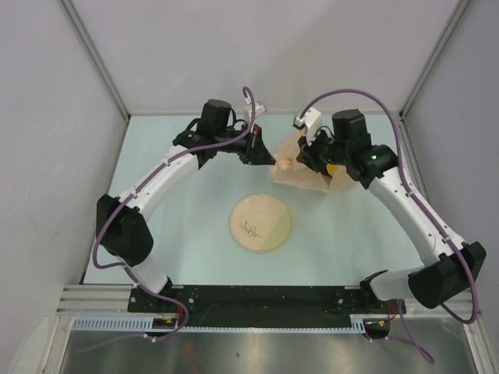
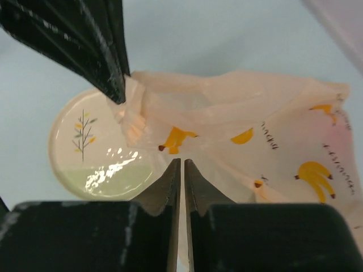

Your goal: Take the fake fruits out of the plastic bag

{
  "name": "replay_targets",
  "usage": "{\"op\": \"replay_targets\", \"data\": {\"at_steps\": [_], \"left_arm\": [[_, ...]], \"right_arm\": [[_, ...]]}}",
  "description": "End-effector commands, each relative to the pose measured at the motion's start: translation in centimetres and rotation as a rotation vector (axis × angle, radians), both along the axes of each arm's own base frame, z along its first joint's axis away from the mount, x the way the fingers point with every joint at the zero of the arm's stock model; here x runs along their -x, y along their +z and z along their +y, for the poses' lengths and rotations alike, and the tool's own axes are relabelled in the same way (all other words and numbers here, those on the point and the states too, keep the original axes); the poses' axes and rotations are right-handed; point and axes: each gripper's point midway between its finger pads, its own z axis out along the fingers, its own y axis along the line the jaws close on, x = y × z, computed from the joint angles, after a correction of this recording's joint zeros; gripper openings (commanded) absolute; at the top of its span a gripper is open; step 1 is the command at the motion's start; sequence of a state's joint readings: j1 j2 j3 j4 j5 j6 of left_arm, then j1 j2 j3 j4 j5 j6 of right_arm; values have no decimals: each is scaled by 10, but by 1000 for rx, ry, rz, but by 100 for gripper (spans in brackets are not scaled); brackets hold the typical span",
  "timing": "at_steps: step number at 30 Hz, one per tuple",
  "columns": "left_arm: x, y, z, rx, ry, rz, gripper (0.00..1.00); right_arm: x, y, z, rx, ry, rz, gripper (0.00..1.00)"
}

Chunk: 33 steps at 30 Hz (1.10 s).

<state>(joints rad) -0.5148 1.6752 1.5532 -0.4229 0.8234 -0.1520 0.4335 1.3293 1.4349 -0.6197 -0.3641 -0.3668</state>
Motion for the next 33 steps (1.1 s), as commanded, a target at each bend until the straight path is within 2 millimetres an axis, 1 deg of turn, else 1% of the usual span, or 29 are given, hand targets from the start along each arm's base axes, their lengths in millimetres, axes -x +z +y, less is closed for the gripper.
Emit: {"op": "replay_targets", "data": {"at_steps": [1,5,7,9,11,12,14,15,16,17,18,19,20,21,22,23,24,25,27,28,29,30,31,32,33], "left_arm": [[6,29,1,63,0,-35,0],[3,31,-1,80,14,-29,0],[3,33,-3,94,20,-16,0],[1,34,-4,102,25,-5,0],[1,35,-6,109,19,6,0],[1,37,-6,115,16,6,0],[1,39,-7,118,13,4,0],[0,39,-7,118,12,1,0],[-1,38,-7,115,15,2,0],[-2,37,-6,114,15,-1,0],[-2,35,-5,109,12,-12,0],[-3,30,-3,99,12,-16,0],[-7,24,0,80,24,-36,0],[-9,15,3,44,25,-69,0],[-13,10,5,26,35,-85,0],[-14,6,6,12,37,-93,0],[-15,5,6,8,24,-114,0],[-17,4,4,7,18,-113,0],[-18,2,1,8,7,-105,0],[-23,2,-1,7,8,-105,0],[-25,2,-3,7,7,-101,0],[-28,8,-5,15,8,-107,0],[-31,5,-7,12,9,-100,0],[-32,7,-9,14,8,-99,0],[-34,12,-11,20,7,-110,0]], "right_arm": [[4,-27,5,94,58,20,8],[4,-56,5,147,58,64,6],[-1,-64,0,178,39,62,2],[-2,-70,-4,191,30,68,2],[-2,-82,-6,225,35,87,1],[-4,-94,-13,260,11,101,0],[-16,-105,-25,278,-46,94,0],[-22,-117,-34,299,-89,106,0],[-39,-117,-45,282,-143,86,0],[-48,-121,-52,272,-180,85,0],[-61,-131,-59,279,-225,85,0],[-85,-127,-64,251,-280,15,0],[-101,-124,-75,232,-339,-15,0],[-124,-126,-82,243,-401,-70,0],[-140,-113,-89,262,-456,-124,0],[-153,-108,-101,301,-493,-159,0],[-164,-103,-105,300,-515,-179,0],[-183,-90,-108,280,-547,-206,0],[-203,-84,-126,240,-618,-197,0],[-212,-96,-128,244,-615,-171,0],[-220,-83,-126,224,-604,-190,0],[-221,-88,-126,240,-591,-177,0],[-222,-92,-125,246,-584,-163,0],[-219,-94,-123,246,-571,-149,0],[-212,-99,-120,245,-568,-119,0]]}}
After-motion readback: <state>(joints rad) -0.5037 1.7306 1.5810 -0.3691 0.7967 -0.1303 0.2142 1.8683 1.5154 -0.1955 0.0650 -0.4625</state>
